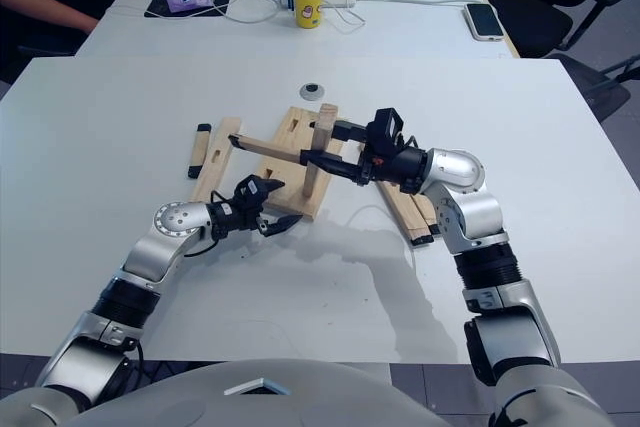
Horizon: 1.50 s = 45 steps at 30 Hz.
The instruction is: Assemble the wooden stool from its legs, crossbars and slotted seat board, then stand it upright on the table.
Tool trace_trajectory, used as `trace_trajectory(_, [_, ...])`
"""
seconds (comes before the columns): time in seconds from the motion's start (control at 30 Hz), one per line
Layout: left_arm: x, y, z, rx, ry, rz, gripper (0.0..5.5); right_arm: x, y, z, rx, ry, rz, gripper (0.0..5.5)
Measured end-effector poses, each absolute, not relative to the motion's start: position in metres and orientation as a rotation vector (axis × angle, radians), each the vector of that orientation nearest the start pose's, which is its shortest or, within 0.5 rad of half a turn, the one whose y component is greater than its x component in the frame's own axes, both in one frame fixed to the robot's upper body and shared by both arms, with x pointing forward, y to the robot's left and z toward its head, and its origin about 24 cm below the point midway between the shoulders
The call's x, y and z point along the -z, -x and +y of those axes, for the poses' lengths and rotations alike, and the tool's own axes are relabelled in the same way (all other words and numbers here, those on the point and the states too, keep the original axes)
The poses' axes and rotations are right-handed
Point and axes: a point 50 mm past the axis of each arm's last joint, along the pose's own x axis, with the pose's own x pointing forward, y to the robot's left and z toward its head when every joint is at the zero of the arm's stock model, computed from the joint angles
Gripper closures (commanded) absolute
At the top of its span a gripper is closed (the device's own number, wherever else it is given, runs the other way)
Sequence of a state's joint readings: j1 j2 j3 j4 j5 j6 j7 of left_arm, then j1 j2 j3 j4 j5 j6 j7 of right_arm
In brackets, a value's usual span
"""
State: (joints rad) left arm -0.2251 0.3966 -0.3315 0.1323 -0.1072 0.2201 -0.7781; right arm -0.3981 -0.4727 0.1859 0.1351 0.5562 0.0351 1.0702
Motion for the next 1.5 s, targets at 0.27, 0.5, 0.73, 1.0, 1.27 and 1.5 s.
trace_trajectory(0.27, [-0.028, -0.265, 0.124, 1.026, -0.281, 0.347, 1.23, -0.121, -0.294, -0.139, -1.285, 0.042, -0.136, 3.44])
trace_trajectory(0.5, [-0.028, -0.268, 0.117, 1.022, -0.264, 0.336, 1.23, -0.044, -0.276, -0.159, -1.189, 0.058, 0.287, 2.51])
trace_trajectory(0.73, [-0.026, -0.272, 0.117, 0.970, -0.254, 0.331, 1.23, -0.035, -0.266, -0.162, -1.219, 0.031, 0.343, 1.38])
trace_trajectory(1.0, [-0.026, -0.280, 0.115, 0.910, -0.240, 0.326, 1.23, -0.063, -0.252, -0.168, -1.303, -0.100, 0.290, 1.94])
trace_trajectory(1.27, [-0.028, -0.282, 0.113, 0.884, -0.223, 0.314, 1.23, -0.179, -0.266, -0.167, -1.365, -0.620, -0.057, 3.19])
trace_trajectory(1.5, [-0.027, -0.286, 0.110, 0.898, -0.219, 0.332, 1.23, -0.302, -0.283, -0.127, -1.278, -0.623, -0.547, 4.34])
